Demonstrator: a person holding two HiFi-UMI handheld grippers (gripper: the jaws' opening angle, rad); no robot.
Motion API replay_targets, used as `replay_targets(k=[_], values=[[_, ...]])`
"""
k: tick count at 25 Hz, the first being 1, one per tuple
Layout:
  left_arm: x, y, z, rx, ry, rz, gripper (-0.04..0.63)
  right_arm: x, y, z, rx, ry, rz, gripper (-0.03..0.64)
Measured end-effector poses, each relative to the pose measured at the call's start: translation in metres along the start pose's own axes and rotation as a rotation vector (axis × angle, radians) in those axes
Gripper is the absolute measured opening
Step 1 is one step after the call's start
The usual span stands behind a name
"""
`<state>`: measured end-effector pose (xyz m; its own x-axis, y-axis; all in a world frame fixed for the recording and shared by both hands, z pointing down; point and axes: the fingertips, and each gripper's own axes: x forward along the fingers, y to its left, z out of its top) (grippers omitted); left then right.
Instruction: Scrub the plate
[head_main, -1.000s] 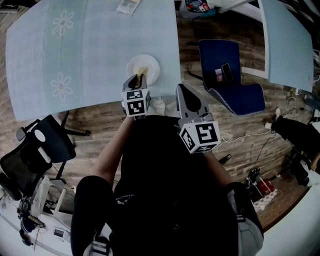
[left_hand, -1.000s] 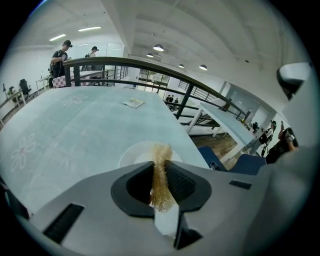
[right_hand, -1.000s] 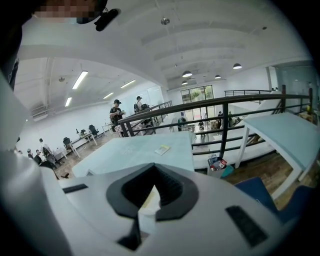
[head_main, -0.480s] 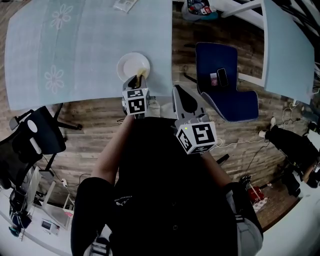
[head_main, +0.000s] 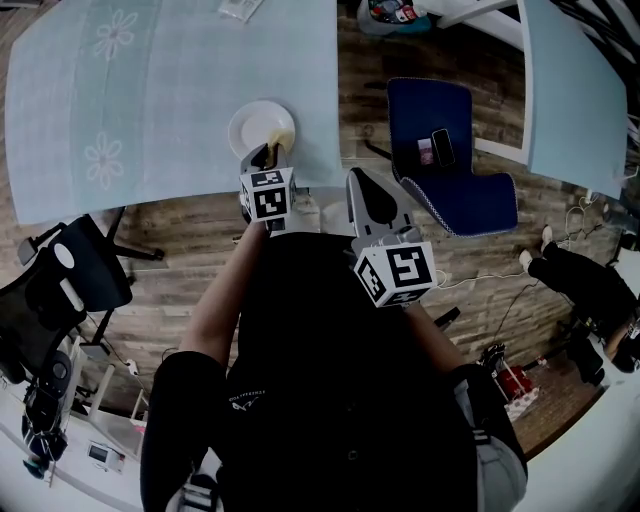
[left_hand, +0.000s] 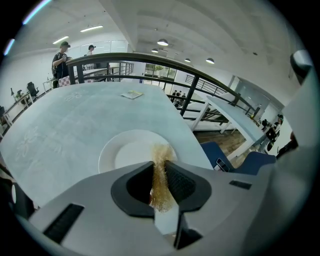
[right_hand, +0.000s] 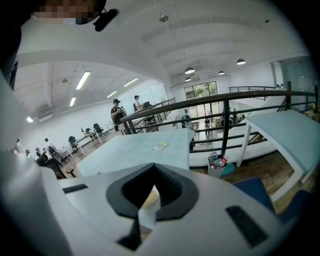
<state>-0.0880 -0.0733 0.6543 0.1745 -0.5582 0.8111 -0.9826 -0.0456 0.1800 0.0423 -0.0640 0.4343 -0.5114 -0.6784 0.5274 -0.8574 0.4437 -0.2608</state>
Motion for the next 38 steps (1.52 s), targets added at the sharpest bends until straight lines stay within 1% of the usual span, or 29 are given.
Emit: replay_targets(k=[5, 7, 11, 15, 22, 28, 33, 38], values=[[0.001, 0.023, -0.001, 0.018, 0.01, 0.02, 0.069, 0.001, 0.01, -0.001, 0.006, -0.004, -0.022, 0.009], [0.001, 0.03, -0.002, 0.025, 0.013, 0.02, 0.069, 0.001, 0.014, -0.002, 0.012, -0.007, -0.035, 0.009], [-0.001, 0.039, 0.001, 0.063, 0.001, 0.013, 0.069, 0.0, 0.023, -0.005, 0.017, -0.013, -0.054, 0.009], [-0.004, 0.049, 0.003, 0.077, 0.003, 0.017, 0.069, 0.003, 0.033, -0.007, 0.028, -0.017, -0.067, 0.009], [-0.01, 0.078, 0.0, 0.077, 0.0, 0.04, 0.069, 0.012, 0.052, -0.008, 0.029, -0.032, -0.069, 0.009], [-0.013, 0.089, 0.004, 0.077, -0.01, 0.049, 0.069, 0.013, 0.055, -0.006, 0.038, -0.046, -0.087, 0.009], [-0.015, 0.097, 0.005, 0.07, -0.025, 0.067, 0.069, 0.018, 0.058, -0.003, 0.026, -0.054, -0.07, 0.009], [-0.021, 0.107, 0.003, 0.054, -0.037, 0.101, 0.069, 0.022, 0.059, 0.002, 0.005, -0.06, -0.033, 0.009]])
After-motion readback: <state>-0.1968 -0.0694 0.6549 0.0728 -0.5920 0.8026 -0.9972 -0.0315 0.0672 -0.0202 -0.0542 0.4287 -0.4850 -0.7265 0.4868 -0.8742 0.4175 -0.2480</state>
